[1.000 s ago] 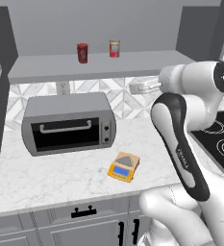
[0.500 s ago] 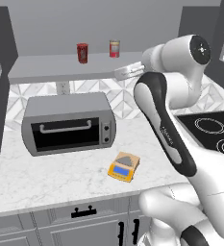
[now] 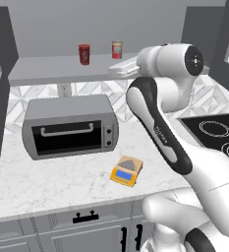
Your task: Pick the yogurt and place it on the digital scale for weighing, and close the cabinet.
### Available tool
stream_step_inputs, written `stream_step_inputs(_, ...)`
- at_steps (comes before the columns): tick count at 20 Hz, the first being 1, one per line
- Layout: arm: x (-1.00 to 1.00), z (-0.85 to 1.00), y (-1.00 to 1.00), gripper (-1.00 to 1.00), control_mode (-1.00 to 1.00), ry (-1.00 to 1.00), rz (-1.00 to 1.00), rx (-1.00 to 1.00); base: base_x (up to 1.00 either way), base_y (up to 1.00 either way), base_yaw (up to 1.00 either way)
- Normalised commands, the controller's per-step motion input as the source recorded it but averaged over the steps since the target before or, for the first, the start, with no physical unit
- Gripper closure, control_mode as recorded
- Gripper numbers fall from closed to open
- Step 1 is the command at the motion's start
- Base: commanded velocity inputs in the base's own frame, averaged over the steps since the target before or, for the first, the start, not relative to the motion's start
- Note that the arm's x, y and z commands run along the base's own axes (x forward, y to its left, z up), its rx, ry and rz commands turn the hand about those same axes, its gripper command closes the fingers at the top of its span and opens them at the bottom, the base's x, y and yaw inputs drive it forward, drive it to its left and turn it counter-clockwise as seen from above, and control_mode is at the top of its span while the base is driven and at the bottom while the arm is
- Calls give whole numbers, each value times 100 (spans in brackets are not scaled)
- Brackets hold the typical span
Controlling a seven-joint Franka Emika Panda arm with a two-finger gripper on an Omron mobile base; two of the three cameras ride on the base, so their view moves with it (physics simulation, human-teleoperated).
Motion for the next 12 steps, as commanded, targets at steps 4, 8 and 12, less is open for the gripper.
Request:
stream_step_inputs(4, 40, 5, 38, -100, -100, 6, 1, 1, 0, 0, 0)
stream_step_inputs(8, 52, 9, 33, -100, -100, 12, 0, 0, 0, 0, 0)
stream_step_inputs(12, 60, 9, 4, -100, -100, 2, -2, -1, 0, 0, 0)
